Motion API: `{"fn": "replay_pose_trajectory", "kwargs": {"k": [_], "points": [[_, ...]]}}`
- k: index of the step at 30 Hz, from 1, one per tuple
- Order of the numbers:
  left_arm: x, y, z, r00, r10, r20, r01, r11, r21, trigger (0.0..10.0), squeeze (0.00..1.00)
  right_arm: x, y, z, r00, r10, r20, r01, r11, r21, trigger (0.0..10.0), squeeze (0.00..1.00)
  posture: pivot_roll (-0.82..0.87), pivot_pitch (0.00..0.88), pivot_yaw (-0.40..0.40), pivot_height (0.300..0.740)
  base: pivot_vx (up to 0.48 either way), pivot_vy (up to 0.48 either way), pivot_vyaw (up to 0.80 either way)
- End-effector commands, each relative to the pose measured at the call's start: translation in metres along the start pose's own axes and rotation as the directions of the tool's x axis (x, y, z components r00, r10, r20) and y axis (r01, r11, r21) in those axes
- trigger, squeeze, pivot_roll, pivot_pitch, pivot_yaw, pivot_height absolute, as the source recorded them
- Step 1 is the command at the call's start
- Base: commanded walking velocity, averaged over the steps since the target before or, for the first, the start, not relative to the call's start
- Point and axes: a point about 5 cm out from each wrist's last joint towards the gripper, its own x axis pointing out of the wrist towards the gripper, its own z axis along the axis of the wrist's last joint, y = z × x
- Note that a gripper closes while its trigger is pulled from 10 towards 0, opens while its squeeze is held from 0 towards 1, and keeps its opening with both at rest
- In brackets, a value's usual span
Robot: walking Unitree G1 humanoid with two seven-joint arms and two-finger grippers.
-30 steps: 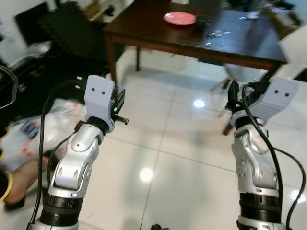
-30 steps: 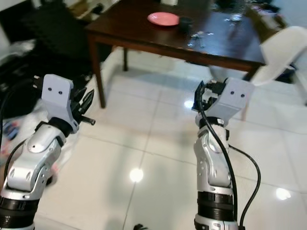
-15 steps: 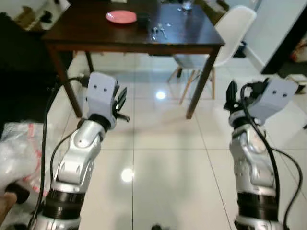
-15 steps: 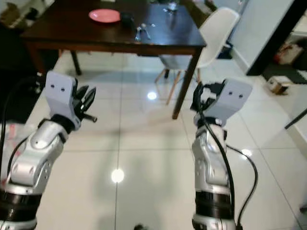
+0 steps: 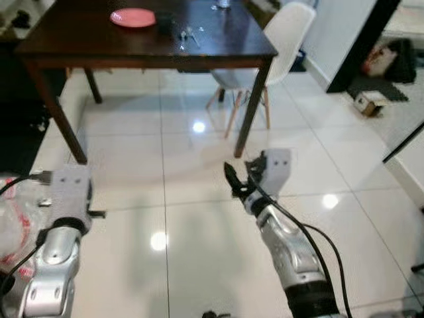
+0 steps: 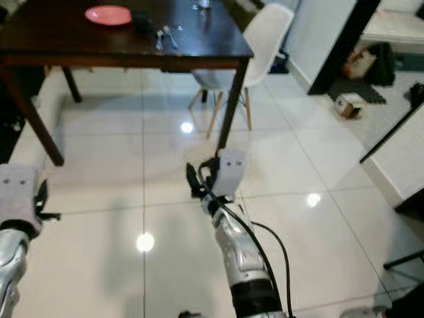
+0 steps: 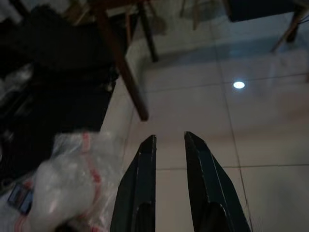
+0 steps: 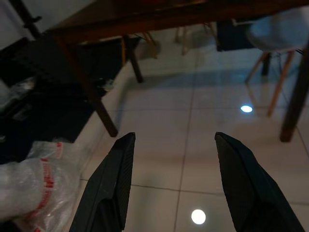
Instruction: Setting the table
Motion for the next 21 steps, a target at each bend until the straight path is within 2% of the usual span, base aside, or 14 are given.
{"fn": "replay_pose_trajectory", "kwargs": {"k": [1, 5, 11, 21], "points": [[-0.002, -0.003, -0.005, 1.0, -0.002, -0.013, 0.001, 1.0, -0.008, 10.0, 0.0, -0.002, 0.0, -0.006, 1.0, 0.008, -0.011, -0.008, 1.0, 0.009, 10.0, 0.0, 0.1, 0.072, -0.068, 0.74, 0.0, 0.0, 0.0], [-0.001, -0.019, -0.004, 0.998, -0.048, 0.033, 0.048, 0.999, -0.015, 10.0, 0.0, 0.002, 0.004, -0.004, 0.999, 0.049, 0.002, -0.049, 0.999, -0.003, 10.0, 0.0, 0.09, 0.06, -0.076, 0.74, 0.425, 0.0, 0.0], [0.006, -0.04, 0.008, 0.991, -0.114, 0.075, 0.117, 0.993, -0.032, 10.0, 0.0, -0.004, 0.002, -0.008, 0.999, 0.031, 0.005, -0.031, 0.999, -0.009, 10.0, 0.0, 0.06, 0.038, -0.046, 0.74, 0.48, 0.0, 0.0], [0.013, -0.057, 0.016, 0.978, -0.175, 0.112, 0.179, 0.983, -0.027, 10.0, 0.0, -0.011, -0.008, -0.009, 0.999, -0.023, 0.024, 0.024, 0.999, -0.021, 10.0, 0.0, 0.03, 0.033, -0.021, 0.74, 0.48, 0.0, 0.0]]}}
